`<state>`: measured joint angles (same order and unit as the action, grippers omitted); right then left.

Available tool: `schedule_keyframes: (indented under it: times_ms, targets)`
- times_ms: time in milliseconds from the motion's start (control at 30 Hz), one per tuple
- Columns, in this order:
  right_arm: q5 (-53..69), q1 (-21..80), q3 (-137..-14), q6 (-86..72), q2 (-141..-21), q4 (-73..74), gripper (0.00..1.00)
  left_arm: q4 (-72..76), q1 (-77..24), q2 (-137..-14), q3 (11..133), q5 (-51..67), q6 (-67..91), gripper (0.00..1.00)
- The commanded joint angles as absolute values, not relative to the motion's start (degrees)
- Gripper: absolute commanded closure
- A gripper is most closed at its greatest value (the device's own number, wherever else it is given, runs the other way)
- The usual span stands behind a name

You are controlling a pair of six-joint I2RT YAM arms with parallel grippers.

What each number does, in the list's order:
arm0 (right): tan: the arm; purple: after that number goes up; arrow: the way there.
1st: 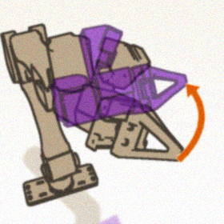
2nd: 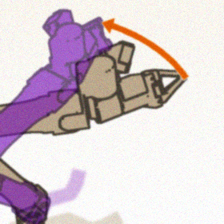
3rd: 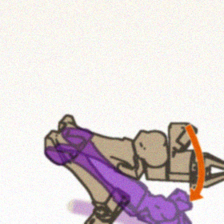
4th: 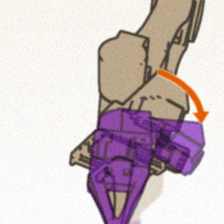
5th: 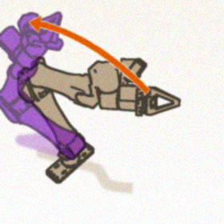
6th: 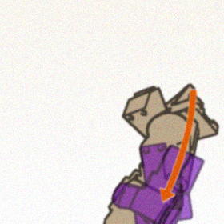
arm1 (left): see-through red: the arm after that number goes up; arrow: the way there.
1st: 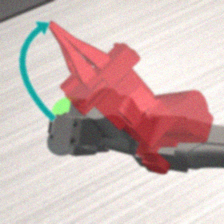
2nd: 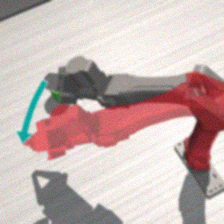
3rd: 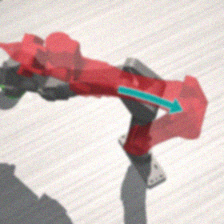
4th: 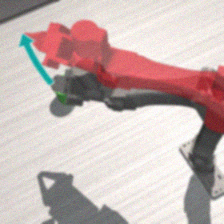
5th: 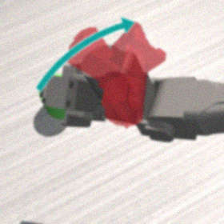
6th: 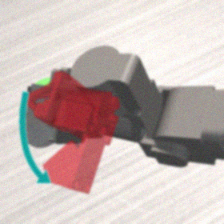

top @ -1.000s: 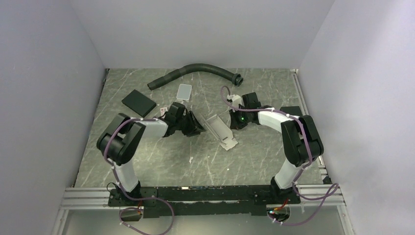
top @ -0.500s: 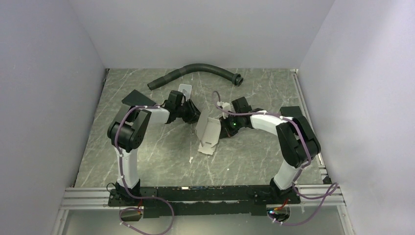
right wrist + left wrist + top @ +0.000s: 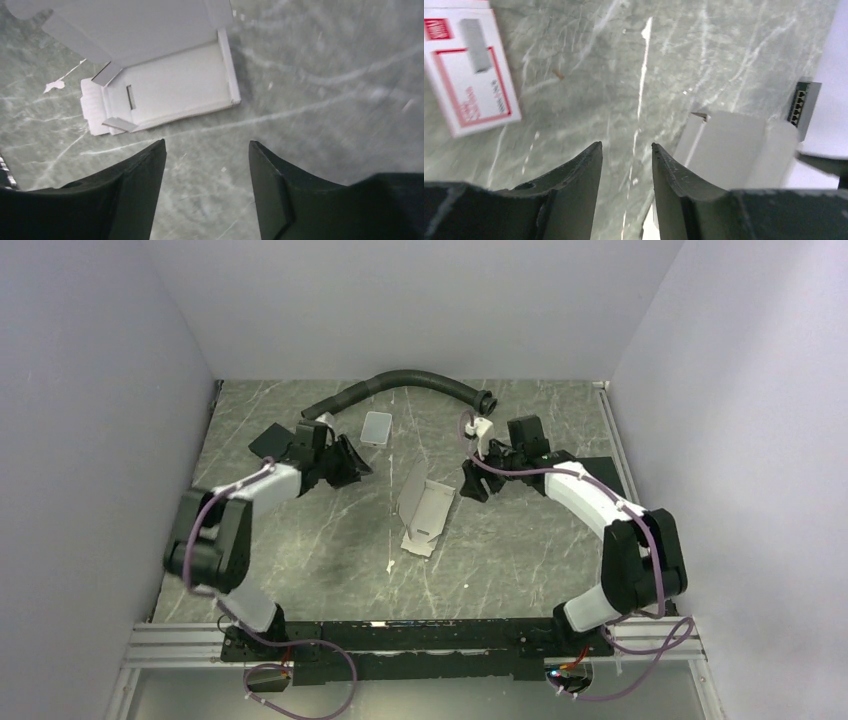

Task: Fold the paper box
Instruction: Fold the paper box at the center of the board.

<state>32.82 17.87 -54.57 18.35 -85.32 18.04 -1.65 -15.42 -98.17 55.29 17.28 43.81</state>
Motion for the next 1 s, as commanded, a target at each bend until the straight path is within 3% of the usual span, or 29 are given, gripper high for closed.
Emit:
schedule_keyframes:
  times_ms: [0, 100, 167, 233, 333, 633, 767, 967]
  targets:
    - [40.34, 18.37, -63.89, 33.8, -91.3, 19.55, 0.32, -4.8, -15.48, -81.98, 49.4, 12.11, 38.29, 0.52]
    - [42.4, 18.37, -73.3, 36.27, -99.72, 25.21, 0.34, -5.96, -15.29, -70.95, 43.23, 9.84, 39.32, 0.42]
    - [42.95, 18.37, -77.05, 34.75, -103.69, 26.04, 0.42, -6.75, -15.16, -64.13, 39.65, 8.99, 40.34, 0.37]
    - [44.75, 18.46, -80.2, 32.84, -106.88, 26.96, 0.52, -7.36, -15.12, -57.91, 36.44, 9.22, 41.51, 0.35]
    - [46.29, 18.61, -83.24, 30.08, -110.6, 28.13, 0.57, -8.73, -15.03, -52.85, 33.09, 10.54, 42.66, 0.35]
    - [48.43, 18.63, -87.78, 24.18, -118.47, 30.6, 0.59, -10.13, -15.03, -50.88, 31.14, 12.65, 42.98, 0.35]
    - [47.74, 18.58, -88.35, 23.8, -119.4, 31.16, 0.67, -9.35, -15.03, -52.42, 31.04, 13.71, 43.15, 0.36]
    - [46.89, 18.63, -87.98, 23.81, -120.06, 31.44, 0.65, -7.62, -15.03, -53.58, 30.29, 14.78, 43.76, 0.36]
